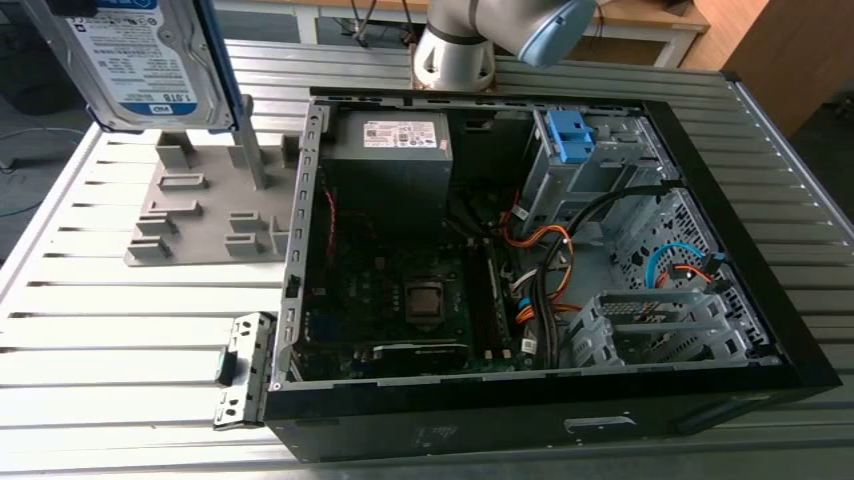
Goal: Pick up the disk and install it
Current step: 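Pick up the disk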
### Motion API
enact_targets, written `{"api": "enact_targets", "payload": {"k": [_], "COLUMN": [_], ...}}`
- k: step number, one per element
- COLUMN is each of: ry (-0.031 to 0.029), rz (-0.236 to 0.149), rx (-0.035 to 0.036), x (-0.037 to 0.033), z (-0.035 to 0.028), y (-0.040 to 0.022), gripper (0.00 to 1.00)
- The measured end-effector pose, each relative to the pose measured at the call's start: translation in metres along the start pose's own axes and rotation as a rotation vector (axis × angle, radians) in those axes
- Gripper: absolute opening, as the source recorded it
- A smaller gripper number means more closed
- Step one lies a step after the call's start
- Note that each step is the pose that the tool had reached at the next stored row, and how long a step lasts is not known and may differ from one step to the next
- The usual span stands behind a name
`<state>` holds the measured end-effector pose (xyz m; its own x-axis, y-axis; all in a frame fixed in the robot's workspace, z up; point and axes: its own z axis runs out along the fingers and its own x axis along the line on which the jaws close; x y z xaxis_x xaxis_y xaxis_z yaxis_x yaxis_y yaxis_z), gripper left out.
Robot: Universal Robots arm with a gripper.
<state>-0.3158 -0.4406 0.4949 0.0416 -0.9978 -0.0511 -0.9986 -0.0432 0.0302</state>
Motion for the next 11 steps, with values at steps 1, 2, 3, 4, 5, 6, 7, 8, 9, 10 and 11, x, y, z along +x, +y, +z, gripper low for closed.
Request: {"api": "enact_targets", "payload": {"k": [1,2,3,4,5,6,7,8,9,10,11], "ry": [-0.0001,-0.0001,0.0000,-0.0001,-0.0001,0.0000,0.0000,-0.0001,-0.0001,-0.0001,0.0000], "rz": [0.000,0.000,0.000,0.000,0.000,0.000,0.000,0.000,0.000,0.000,0.000], "rx": [0.0001,0.0001,0.0001,0.0001,0.0001,0.0000,0.0000,0.0001,0.0000,0.0001,0.0000], "x": [0.0002,0.0002,0.0003,0.0004,0.0004,0.0005,0.0005,0.0006,0.0007,0.0007,0.0008], "z": [0.0000,0.0000,0.0000,0.0000,0.0000,0.0000,0.0000,0.0000,0.0000,0.0000,0.0000], "y": [-0.0014,-0.0020,-0.0027,-0.0033,-0.0039,-0.0045,-0.0051,-0.0057,-0.0063,-0.0070,-0.0076], "gripper": [0.36,0.36,0.36,0.36,0.36,0.36,0.36,0.36,0.36,0.36,0.36]}}
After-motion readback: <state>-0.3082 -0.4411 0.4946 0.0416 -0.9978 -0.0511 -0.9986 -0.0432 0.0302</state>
